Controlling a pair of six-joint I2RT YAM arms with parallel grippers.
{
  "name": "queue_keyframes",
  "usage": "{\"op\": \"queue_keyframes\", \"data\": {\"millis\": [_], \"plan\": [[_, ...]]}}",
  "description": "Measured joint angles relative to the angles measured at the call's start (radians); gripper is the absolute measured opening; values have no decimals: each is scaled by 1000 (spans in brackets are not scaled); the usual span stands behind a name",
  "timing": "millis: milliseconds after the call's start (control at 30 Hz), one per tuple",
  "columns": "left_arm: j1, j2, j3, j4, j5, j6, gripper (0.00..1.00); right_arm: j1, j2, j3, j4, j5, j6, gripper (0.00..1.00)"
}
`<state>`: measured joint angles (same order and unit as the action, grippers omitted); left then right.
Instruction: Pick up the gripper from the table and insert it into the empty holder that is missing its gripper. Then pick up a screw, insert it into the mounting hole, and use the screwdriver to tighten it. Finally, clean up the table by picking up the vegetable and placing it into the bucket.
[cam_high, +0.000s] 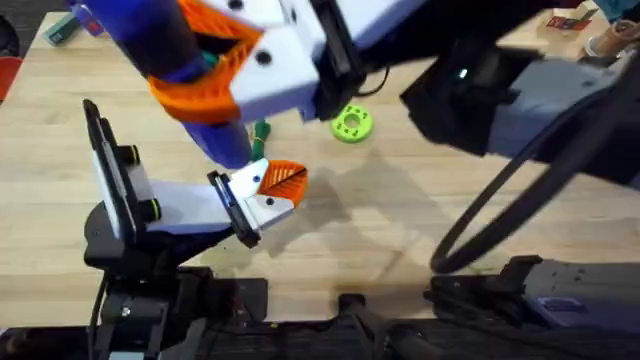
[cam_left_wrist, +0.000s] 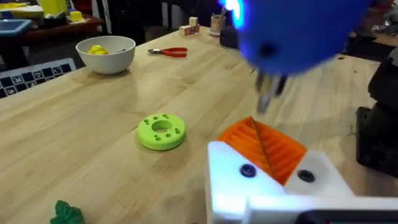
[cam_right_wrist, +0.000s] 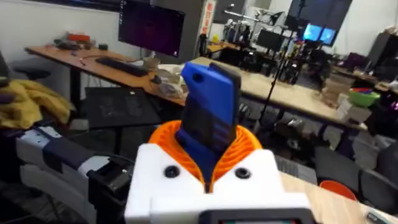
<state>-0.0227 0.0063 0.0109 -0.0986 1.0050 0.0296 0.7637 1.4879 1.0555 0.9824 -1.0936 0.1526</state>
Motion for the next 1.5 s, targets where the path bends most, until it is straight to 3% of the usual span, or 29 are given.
{"op": "queue_keyframes", "data": {"millis": [200, 333, 433, 633, 833, 1000, 1133, 1500], "plan": [[0, 0, 0, 0, 0, 0, 16, -34, 0, 142, -225, -24, 4, 24], [0, 0, 0, 0, 0, 0, 16, -90, 0, 248, -506, -23, -13, 24], [0, 0, 0, 0, 0, 0, 16, -148, 0, 346, -817, 28, -70, 24], [0, 0, 0, 0, 0, 0, 16, -219, -5, 514, -1456, 369, -321, 24], [0, 0, 0, 0, 0, 0, 16, -221, -32, 585, -1792, 762, -620, 24], [0, 0, 0, 0, 0, 0, 16, -231, -31, 592, -2002, 1061, -821, 24], [0, 0, 0, 0, 0, 0, 16, -260, 11, 592, -2105, 1226, -950, 24], [0, 0, 0, 0, 0, 0, 16, -415, 217, 550, -2078, 1347, -1186, 24]]}}
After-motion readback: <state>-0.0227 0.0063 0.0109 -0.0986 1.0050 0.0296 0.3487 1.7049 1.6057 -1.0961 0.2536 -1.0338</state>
